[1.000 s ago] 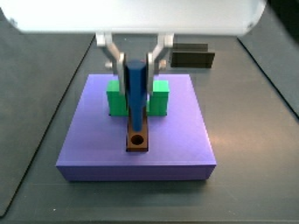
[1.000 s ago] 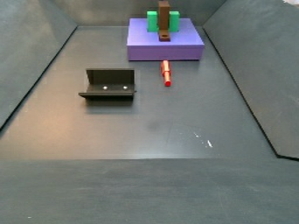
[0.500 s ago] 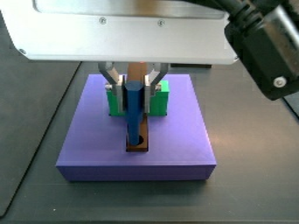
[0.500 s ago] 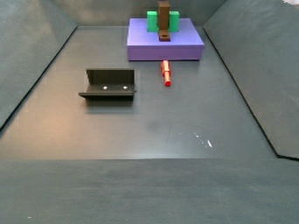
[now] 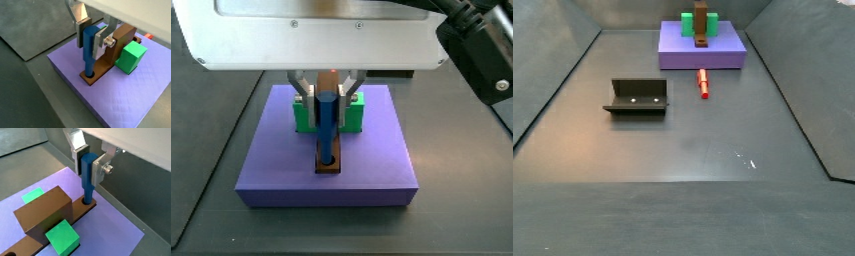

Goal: Pick up the blue object. Move up. Place the blue object on the fixture. Regrasp the blue object. Move to above the board. Insert the blue object.
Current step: Insert the blue object.

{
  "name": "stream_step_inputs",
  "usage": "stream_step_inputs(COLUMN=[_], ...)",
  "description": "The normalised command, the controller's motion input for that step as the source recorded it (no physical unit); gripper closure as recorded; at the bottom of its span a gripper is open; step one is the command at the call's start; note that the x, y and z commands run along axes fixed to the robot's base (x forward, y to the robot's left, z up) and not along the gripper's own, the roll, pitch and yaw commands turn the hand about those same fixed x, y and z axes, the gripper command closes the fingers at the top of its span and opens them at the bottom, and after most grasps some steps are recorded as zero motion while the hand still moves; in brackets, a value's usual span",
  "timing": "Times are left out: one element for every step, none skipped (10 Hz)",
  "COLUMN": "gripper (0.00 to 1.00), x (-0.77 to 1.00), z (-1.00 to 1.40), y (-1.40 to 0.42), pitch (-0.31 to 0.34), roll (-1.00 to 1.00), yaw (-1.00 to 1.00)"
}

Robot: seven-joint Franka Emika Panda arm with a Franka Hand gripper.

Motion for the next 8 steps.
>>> stream_step_inputs(gripper=[1.0,1.0,1.0,1.0,1.0,1.0,1.0,1.0], x=[0.13,0.1,0.1,0.11,0.04,0.0,0.0,-0.04], z=[-0.07,-0.11,-0.12,-0.13,-0.2,-0.22,-0.22,-0.17], y=[0.0,0.0,0.0,0.0,0.0,0.0,-0.03,-0.22], pitch=[0.0,0.0,0.0,0.0,0.0,0.0,-0.004,-0.006], roll=[0.07,0.08,0.06,0.06,0.07,0.07,0.05,0.04], yaw=[0.21,0.2,0.2,0.19,0.19,0.19,0.19,0.24])
